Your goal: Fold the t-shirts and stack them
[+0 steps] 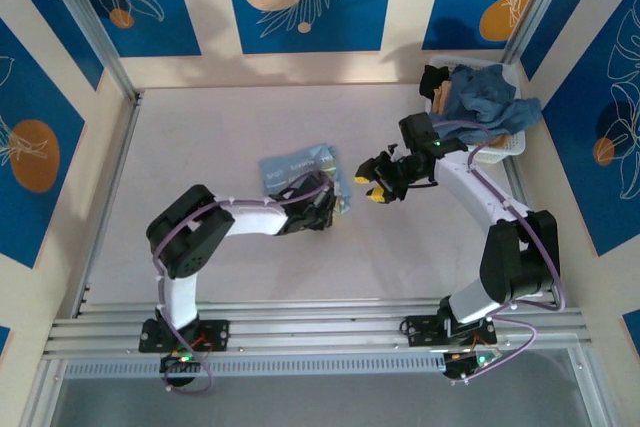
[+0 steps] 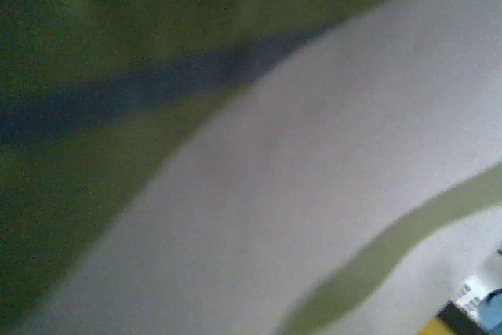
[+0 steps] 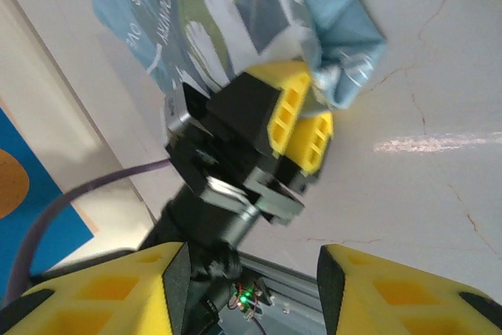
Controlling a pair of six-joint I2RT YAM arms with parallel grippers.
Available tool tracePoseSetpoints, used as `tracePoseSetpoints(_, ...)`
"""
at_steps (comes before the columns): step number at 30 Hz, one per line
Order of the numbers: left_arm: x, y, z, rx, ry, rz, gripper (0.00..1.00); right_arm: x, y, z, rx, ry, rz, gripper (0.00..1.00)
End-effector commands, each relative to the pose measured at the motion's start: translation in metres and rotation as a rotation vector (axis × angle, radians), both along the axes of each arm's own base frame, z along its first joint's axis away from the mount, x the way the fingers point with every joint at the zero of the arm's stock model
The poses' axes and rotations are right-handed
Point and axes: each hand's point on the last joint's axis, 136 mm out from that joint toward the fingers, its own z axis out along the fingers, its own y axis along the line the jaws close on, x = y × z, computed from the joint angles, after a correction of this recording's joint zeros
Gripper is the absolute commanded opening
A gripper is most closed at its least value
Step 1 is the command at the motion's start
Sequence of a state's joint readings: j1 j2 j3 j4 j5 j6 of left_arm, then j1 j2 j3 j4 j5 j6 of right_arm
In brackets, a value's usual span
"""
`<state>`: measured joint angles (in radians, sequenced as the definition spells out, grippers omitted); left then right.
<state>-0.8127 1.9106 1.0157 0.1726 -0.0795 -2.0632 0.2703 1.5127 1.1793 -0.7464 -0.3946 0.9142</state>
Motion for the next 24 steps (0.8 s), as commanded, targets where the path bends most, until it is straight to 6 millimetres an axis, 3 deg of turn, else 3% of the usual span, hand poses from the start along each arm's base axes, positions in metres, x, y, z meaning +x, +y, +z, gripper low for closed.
tracePoseSetpoints(1,0.023,0.047,-0.022,-0.034,0.084,0.205,0.17,-0.009,-0.002,0.011,0.025,-0.005,0.017,0.49)
tracePoseSetpoints(8,0.059,0.136,-0.019,0.106,0.057,-0.069,0.09,-0.013,-0.008,0.010,0.020,-0.001,0.001,0.48)
tracePoseSetpoints(12,0.072,0.201,-0.020,0.169,0.077,-0.172,0.09,-0.015,-0.009,0.006,0.023,0.008,-0.013,0.48)
tracePoseSetpoints(16,0.098,0.264,-0.021,0.219,0.058,-0.226,0.11,-0.014,-0.007,0.001,0.027,0.019,-0.023,0.48)
tracePoseSetpoints(24,0.161,0.341,-0.020,0.296,0.012,-0.369,0.12,-0.015,0.000,0.000,0.024,0.023,-0.019,0.47)
